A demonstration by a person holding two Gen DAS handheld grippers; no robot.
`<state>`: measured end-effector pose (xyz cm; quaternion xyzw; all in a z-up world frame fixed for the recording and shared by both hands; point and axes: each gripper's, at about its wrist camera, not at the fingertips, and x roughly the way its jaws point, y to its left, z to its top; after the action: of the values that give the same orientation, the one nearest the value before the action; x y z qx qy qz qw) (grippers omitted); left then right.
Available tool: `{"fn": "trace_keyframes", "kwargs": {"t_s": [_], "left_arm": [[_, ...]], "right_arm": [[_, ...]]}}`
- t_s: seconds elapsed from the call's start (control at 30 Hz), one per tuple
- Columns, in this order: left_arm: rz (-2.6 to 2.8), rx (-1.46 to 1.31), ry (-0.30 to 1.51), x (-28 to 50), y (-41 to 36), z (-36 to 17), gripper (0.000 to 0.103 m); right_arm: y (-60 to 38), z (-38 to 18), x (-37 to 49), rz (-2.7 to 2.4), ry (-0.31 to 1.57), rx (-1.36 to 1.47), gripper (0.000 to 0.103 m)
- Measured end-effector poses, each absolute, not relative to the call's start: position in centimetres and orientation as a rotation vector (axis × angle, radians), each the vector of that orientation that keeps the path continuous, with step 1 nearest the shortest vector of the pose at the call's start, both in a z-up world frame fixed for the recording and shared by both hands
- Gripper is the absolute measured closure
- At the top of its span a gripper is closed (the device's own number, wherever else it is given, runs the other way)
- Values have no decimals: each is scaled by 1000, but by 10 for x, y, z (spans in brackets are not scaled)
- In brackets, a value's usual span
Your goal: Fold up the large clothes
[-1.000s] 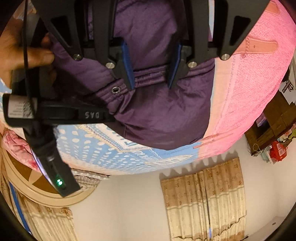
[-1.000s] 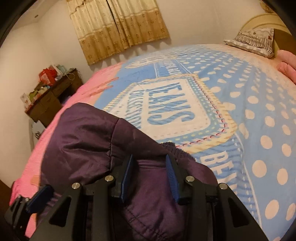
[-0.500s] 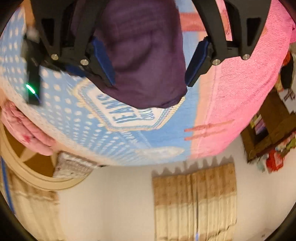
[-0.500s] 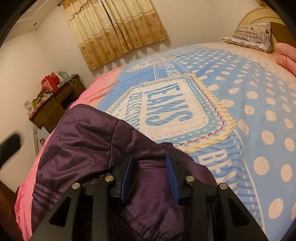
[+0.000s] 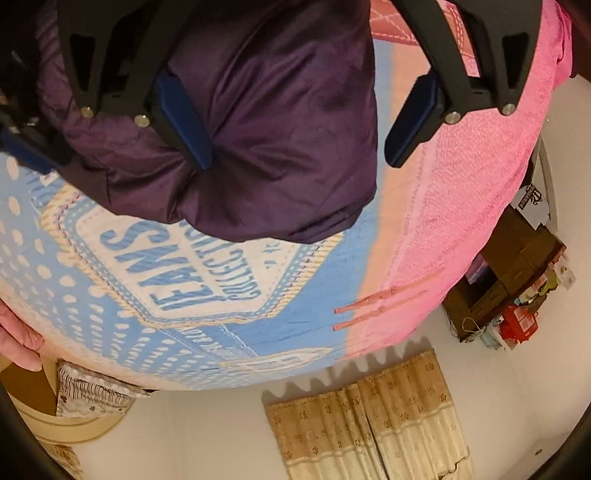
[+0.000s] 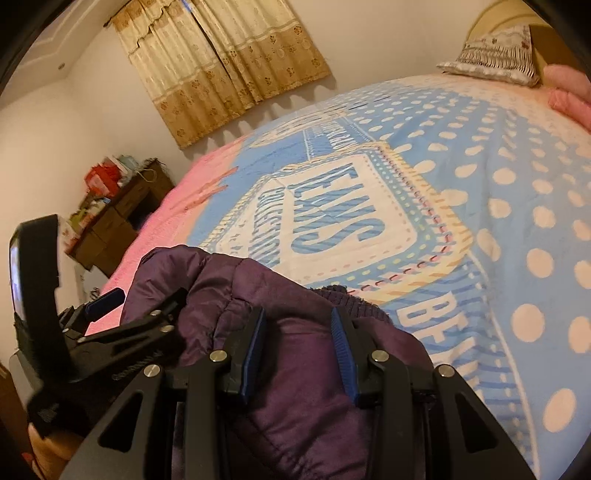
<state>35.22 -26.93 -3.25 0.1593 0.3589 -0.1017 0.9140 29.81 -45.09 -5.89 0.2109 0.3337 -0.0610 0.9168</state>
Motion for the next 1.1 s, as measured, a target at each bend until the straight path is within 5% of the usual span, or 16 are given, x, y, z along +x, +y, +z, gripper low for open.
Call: {"fn": "trace_keyframes", "kwargs": {"t_s": [0.17, 1.1], "left_arm": [[-205, 318, 744, 356, -266, -33, 4], [-254, 280, 752, 311, -245, -2, 5]], "right_arm": [[-438, -23, 249, -181, 598, 352, 64], [-434, -74, 239, -204, 540, 355, 63]]}}
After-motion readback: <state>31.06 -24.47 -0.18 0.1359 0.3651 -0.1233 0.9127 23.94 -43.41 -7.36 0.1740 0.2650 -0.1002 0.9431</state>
